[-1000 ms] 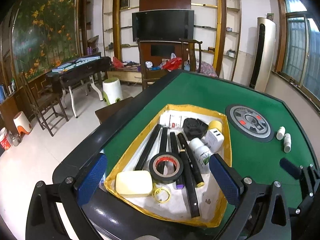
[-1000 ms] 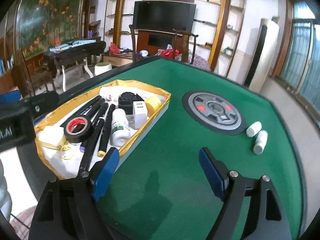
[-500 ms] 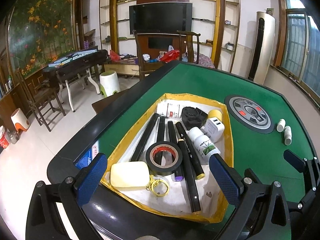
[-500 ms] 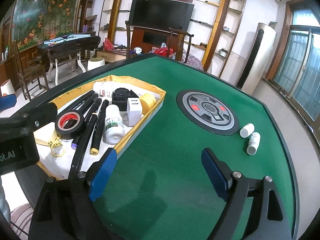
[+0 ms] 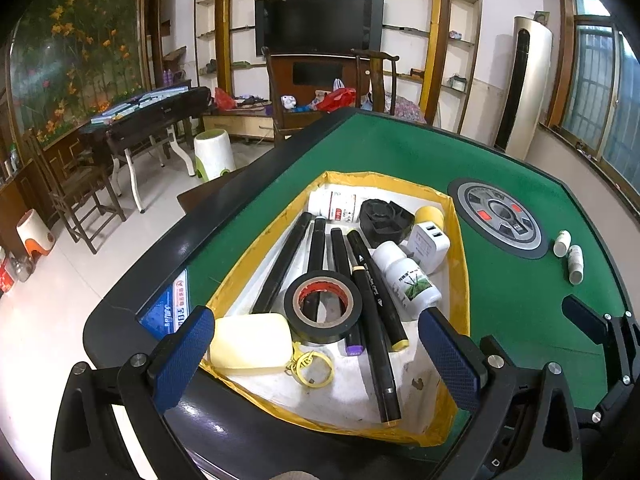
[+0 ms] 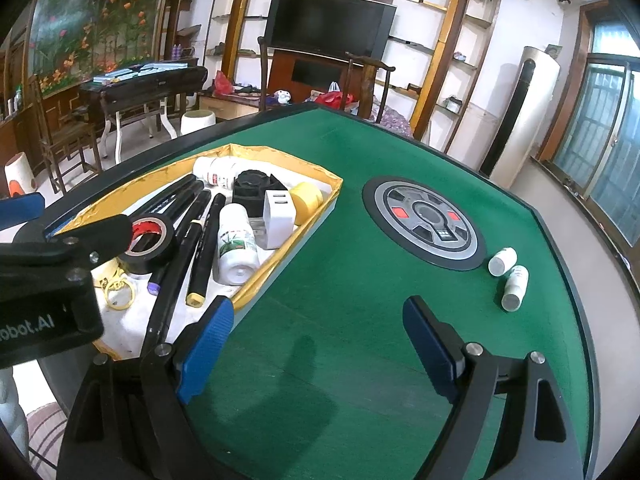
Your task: Organize rigid objects
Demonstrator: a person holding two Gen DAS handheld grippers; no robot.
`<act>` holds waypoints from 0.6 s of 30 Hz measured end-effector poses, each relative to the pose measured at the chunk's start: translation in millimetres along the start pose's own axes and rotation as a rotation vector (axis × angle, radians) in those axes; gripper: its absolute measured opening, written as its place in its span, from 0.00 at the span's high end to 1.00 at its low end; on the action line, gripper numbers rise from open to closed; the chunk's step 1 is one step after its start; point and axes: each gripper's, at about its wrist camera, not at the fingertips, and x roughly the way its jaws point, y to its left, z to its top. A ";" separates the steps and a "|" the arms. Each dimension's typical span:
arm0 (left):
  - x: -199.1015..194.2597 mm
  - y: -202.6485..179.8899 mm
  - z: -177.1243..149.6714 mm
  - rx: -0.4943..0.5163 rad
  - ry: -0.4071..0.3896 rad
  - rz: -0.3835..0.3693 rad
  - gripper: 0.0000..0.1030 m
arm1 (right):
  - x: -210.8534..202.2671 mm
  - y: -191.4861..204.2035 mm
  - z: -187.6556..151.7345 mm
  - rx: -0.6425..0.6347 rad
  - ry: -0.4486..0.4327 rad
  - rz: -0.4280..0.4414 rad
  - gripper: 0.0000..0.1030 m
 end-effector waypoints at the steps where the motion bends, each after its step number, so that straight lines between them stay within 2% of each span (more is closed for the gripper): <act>1: 0.9 -0.1 -0.2 0.000 0.004 -0.004 0.00 | 0.4 0.7 0.1 -0.003 0.001 -0.001 0.17; 18: 9.6 3.9 -3.3 -0.014 0.025 -0.016 0.00 | 6.0 7.5 -1.5 -0.017 0.012 -0.004 0.17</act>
